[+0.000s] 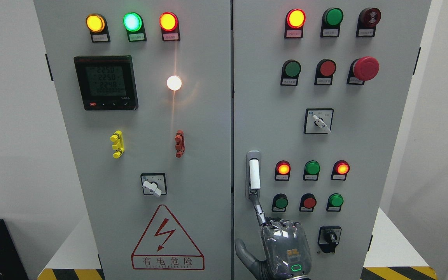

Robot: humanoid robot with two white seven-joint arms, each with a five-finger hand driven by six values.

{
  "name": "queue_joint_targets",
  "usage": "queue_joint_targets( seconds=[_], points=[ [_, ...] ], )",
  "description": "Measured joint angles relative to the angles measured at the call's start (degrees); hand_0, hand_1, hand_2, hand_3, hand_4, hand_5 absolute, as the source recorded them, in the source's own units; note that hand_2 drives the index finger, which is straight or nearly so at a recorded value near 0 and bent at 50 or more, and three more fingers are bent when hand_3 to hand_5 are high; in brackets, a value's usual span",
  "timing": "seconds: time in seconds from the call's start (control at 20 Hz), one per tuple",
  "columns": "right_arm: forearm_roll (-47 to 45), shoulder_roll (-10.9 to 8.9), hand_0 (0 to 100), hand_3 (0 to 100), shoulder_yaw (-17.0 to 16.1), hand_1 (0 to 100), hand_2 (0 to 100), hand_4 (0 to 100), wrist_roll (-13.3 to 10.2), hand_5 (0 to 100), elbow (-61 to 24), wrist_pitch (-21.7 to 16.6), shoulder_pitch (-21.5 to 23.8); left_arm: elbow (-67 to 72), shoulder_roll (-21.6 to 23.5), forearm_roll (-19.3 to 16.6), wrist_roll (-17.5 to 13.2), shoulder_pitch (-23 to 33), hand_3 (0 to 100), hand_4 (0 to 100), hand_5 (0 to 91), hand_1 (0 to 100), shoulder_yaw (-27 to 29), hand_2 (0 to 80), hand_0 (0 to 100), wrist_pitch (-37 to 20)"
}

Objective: Release door handle

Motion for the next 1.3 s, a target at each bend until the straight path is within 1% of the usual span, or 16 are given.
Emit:
queue_joint_targets(
  seconds=[0.55, 1.1, 1.3],
  points=[
    [-0.1, 0.0, 34, 84, 0.0, 24, 22, 92, -0.1, 99, -1.6, 0.0, -0.2, 0.0, 0.0, 0.0, 0.0, 0.0, 0, 0, 0.0, 56, 0.0, 0.0, 12, 0.0],
    [-0.2, 0.01, 34, 85, 0.1, 24, 22, 93, 0.8, 100, -3.9, 0.0, -0.4, 0.0, 0.0, 0.0, 0.0, 0.0, 0, 0, 0.0, 56, 0.0, 0.0, 12, 0.0],
    [-0.2, 0.02, 34, 85, 0.0, 24, 22, 93, 0.4, 100, -4.5, -0.1, -0.4, 0.0, 0.0, 0.0, 0.0, 0.0, 0, 0, 0.0, 56, 0.0, 0.0, 12, 0.0]
  ],
)
